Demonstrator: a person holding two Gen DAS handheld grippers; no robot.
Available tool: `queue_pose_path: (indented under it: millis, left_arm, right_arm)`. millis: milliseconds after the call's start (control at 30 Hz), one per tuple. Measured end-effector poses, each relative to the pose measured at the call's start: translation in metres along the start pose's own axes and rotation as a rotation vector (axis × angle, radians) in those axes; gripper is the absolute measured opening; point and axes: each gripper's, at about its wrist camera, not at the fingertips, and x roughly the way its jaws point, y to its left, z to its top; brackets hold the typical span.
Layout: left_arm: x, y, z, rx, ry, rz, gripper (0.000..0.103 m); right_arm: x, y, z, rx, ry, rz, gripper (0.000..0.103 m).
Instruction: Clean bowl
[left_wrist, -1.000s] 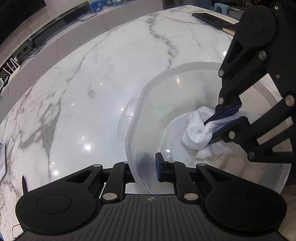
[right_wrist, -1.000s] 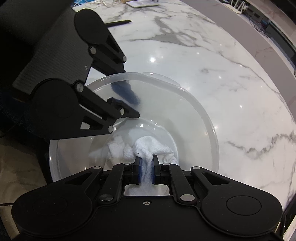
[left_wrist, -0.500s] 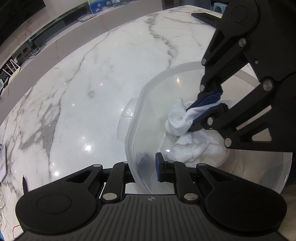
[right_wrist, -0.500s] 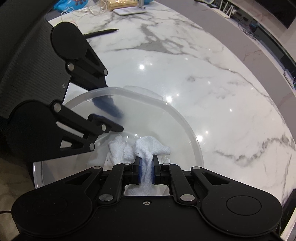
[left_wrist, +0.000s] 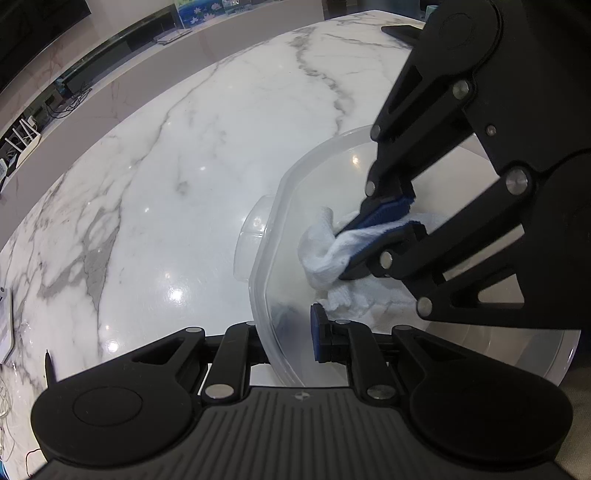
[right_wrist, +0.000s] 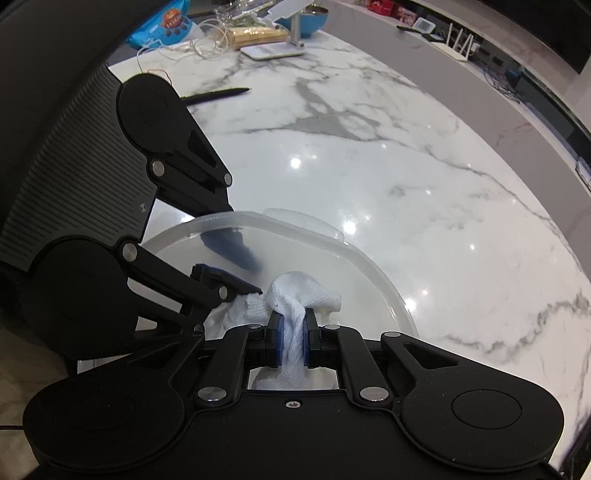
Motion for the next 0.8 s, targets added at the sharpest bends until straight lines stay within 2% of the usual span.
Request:
queue_pose_path:
  millis: [400,600,800]
  left_arm:
    - [-0.001,-0.001,0.0,0.001,0.001,0.0,0.012]
    - [-0.001,-0.001,0.0,0.002,0.001,0.0,0.012]
    - [0.0,0.0,0.0,0.003,0.002,-0.001,0.012]
  right_arm:
    - [-0.066,0.03,-0.045,0.039,-0.027,-0.039,0.008]
    - [-0.072,0.035,-0.069,0.059,0.007,-0.075,0.008]
    - [-0.086,0.022,-0.078,0.087,0.0,-0.094,0.008]
